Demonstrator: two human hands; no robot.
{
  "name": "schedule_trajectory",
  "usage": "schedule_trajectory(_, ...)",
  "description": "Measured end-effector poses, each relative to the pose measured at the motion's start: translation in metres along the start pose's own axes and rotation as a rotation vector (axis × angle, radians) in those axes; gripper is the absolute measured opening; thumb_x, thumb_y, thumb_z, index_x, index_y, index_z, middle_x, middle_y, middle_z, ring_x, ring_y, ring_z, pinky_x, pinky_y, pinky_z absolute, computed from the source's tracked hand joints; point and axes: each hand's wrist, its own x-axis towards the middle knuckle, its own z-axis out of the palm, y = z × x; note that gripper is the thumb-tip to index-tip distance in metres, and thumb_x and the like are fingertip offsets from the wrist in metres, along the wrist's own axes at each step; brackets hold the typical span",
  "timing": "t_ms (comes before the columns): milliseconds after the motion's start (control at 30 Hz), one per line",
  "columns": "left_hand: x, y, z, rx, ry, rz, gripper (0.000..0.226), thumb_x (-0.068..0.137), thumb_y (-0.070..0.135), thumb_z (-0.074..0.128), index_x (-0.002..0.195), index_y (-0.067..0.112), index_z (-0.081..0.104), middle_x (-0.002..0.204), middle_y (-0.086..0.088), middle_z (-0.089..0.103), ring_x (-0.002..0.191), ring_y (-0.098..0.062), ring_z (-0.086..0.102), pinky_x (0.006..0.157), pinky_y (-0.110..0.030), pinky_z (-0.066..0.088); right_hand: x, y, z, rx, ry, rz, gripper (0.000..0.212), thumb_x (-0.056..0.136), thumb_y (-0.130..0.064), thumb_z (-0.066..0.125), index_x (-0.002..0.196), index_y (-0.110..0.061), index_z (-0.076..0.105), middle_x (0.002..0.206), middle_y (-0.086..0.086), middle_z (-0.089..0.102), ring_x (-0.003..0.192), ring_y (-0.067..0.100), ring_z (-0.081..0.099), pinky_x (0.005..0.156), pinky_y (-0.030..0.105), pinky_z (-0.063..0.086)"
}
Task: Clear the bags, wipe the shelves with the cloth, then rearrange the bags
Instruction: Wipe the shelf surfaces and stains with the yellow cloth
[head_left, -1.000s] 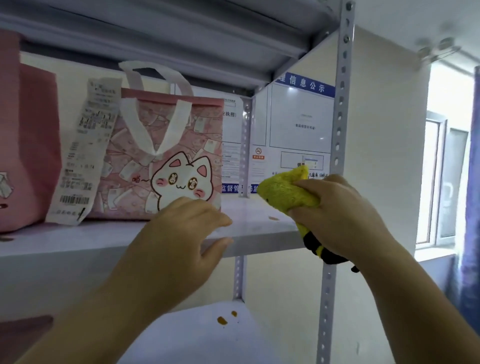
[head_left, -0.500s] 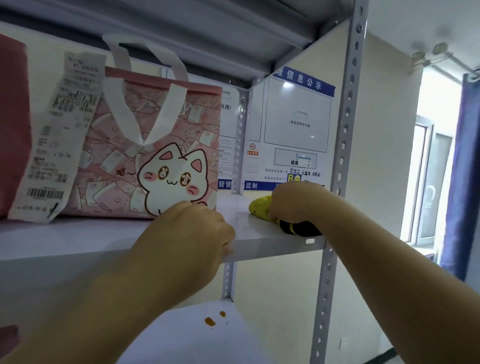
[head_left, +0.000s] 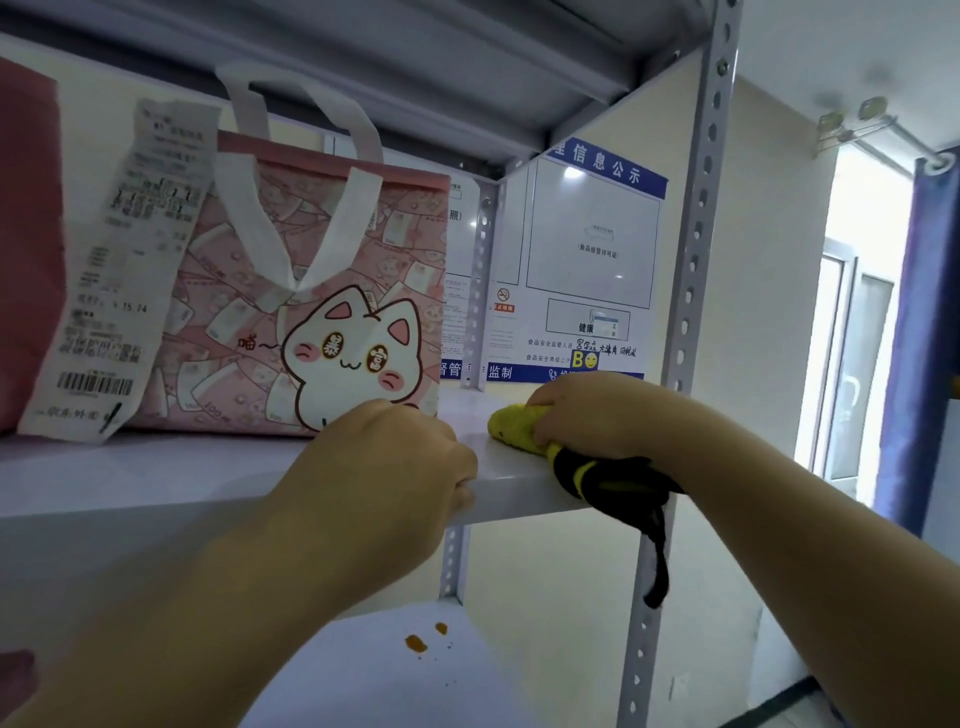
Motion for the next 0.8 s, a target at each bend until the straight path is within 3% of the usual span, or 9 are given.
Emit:
schedule_trajectory(67, 0.000, 0.001, -0.001, -0.018, 0.015, -0.009, 0.030, 0.098, 0.037, 0.034, 0.120, 0.032, 0.054, 0.115, 0.014, 0.059, 0.103, -0.006, 0.051, 0.095, -0.024, 0.035, 0.010, -0.008, 0.001, -0.002, -0.028, 0.035, 0.035, 0.095, -0.034, 0.038, 0.110, -0.010, 0.059, 0.110, 0.006, 0.058, 0.095, 0.022, 0.053, 0.072, 0.029, 0.039)
schedule_trajectory(167, -0.002, 0.003, -0.004, -0.029, 0.016, -0.026, 0.028, 0.098, 0.037, 0.033, 0.116, 0.031, 0.054, 0.112, 0.013, 0.059, 0.100, -0.007, 0.051, 0.093, -0.024, 0.035, 0.014, -0.009, 0.003, 0.146, -0.036, 0.006, 0.040, 0.094, -0.046, 0.037, 0.110, -0.017, 0.060, 0.117, 0.003, 0.057, 0.100, 0.020, 0.051, 0.080, 0.032, 0.034)
schedule_trajectory(267, -0.003, 0.003, -0.004, -0.038, 0.015, -0.018, 0.027, 0.098, 0.036, 0.034, 0.115, 0.032, 0.054, 0.110, 0.013, 0.058, 0.098, -0.007, 0.051, 0.089, -0.023, 0.036, 0.000, 0.000, 0.008, 0.255, -0.020, -0.086, 0.039, 0.094, -0.050, 0.039, 0.126, -0.034, 0.053, 0.132, -0.005, 0.052, 0.107, 0.014, 0.046, 0.088, 0.029, 0.031)
schedule_trajectory(367, -0.009, 0.006, -0.003, -0.067, 0.107, -0.021, 0.023, 0.097, 0.033, 0.037, 0.104, 0.028, 0.058, 0.099, 0.011, 0.060, 0.087, -0.009, 0.050, 0.082, -0.023, 0.035, -0.022, 0.011, 0.020, 0.247, 0.144, -0.174, 0.040, 0.091, -0.056, 0.039, 0.129, -0.047, 0.046, 0.131, -0.013, 0.049, 0.106, 0.008, 0.042, 0.090, 0.027, 0.033)
schedule_trajectory(433, -0.013, 0.006, -0.002, -0.056, 0.168, 0.028, 0.007, 0.088, 0.025, 0.057, 0.086, 0.021, 0.062, 0.081, 0.006, 0.063, 0.073, -0.013, 0.053, 0.072, -0.027, 0.037, -0.032, 0.016, 0.029, 0.247, 0.243, -0.213, 0.042, 0.090, -0.059, 0.038, 0.129, -0.047, 0.046, 0.127, -0.014, 0.052, 0.108, 0.009, 0.045, 0.095, 0.027, 0.036)
schedule_trajectory(533, -0.015, 0.006, -0.002, -0.081, 0.249, 0.053, 0.026, 0.052, 0.009, 0.085, 0.055, 0.015, 0.060, 0.049, 0.003, 0.056, 0.044, -0.017, 0.051, 0.050, -0.025, 0.041, -0.030, 0.015, 0.025, 0.315, 0.196, -0.137, 0.037, 0.093, -0.051, 0.041, 0.127, -0.040, 0.050, 0.125, -0.008, 0.056, 0.111, 0.014, 0.051, 0.096, 0.029, 0.039)
schedule_trajectory(700, -0.016, 0.010, 0.001, -0.052, 0.243, 0.041, 0.025, 0.049, 0.006, 0.085, 0.056, 0.014, 0.063, 0.049, 0.002, 0.057, 0.044, -0.018, 0.053, 0.049, -0.029, 0.044, 0.004, -0.002, 0.003, 0.093, -0.031, 0.013, 0.039, 0.099, -0.037, 0.034, 0.127, -0.015, 0.051, 0.132, 0.006, 0.051, 0.110, 0.020, 0.047, 0.086, 0.028, 0.030)
schedule_trajectory(800, -0.016, 0.010, -0.001, -0.043, 0.251, 0.018, 0.026, 0.047, 0.007, 0.087, 0.055, 0.014, 0.063, 0.048, 0.002, 0.057, 0.042, -0.018, 0.052, 0.049, -0.026, 0.042, 0.006, -0.005, 0.002, 0.123, -0.047, -0.002, 0.040, 0.098, -0.037, 0.037, 0.126, -0.015, 0.054, 0.131, 0.007, 0.053, 0.108, 0.021, 0.048, 0.086, 0.029, 0.030)
